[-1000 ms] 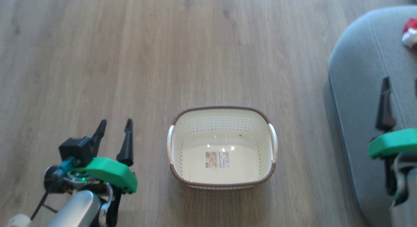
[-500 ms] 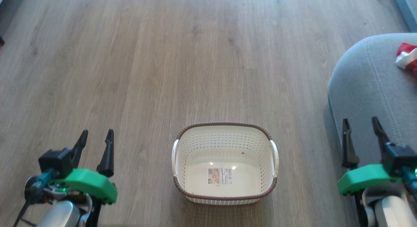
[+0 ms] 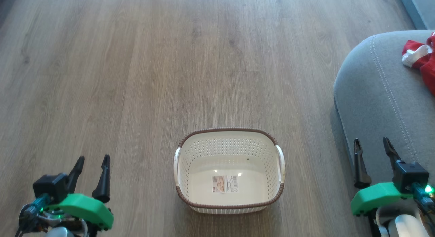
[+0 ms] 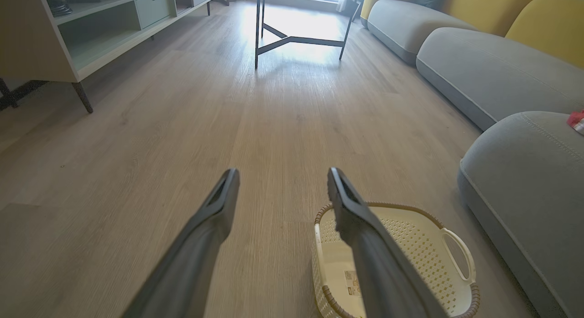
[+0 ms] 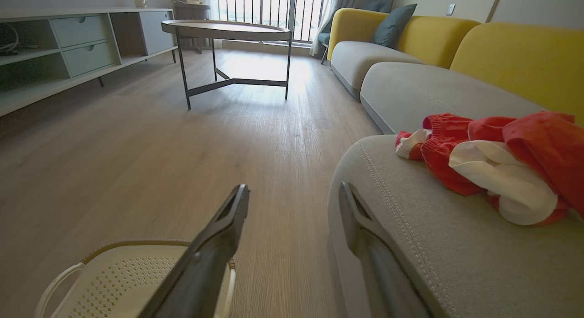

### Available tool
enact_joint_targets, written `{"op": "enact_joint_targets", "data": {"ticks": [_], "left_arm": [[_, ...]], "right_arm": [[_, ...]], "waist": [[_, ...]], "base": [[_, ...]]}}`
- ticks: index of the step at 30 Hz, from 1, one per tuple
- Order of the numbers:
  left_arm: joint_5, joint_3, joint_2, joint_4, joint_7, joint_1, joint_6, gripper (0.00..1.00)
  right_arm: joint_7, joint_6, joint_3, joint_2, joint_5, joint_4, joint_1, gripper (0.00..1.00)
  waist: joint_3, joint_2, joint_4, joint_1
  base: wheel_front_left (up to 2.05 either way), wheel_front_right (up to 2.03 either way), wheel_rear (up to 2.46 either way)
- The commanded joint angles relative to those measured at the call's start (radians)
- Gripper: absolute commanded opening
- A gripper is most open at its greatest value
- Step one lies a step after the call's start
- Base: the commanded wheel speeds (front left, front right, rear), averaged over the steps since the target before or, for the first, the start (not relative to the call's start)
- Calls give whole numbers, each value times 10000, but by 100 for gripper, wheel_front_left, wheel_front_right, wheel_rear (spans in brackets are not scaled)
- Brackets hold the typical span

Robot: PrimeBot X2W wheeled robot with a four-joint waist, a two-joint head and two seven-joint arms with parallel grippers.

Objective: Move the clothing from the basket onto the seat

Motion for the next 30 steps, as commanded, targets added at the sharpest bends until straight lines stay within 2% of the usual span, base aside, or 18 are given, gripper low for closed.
{"op": "enact_joint_targets", "data": {"ticks": [1, 12, 30], "left_arm": [[133, 578, 105, -202, -94, -319, -100, 100], [746, 1273, -421, 135, -95, -356, -678, 100], [1419, 1966, -954, 342, -95, -330, -1090, 100]], "right_arm": [[-128, 69, 239, -240, -44, -319, -167, 100], [-130, 69, 442, -492, 62, -45, -184, 100], [-131, 69, 604, -860, 534, -23, -262, 100]], "waist": [[26, 0, -15, 1], [254, 0, -33, 1], [345, 0, -112, 1]], "base": [[0, 0, 0], [0, 0, 0], [0, 0, 0]]}}
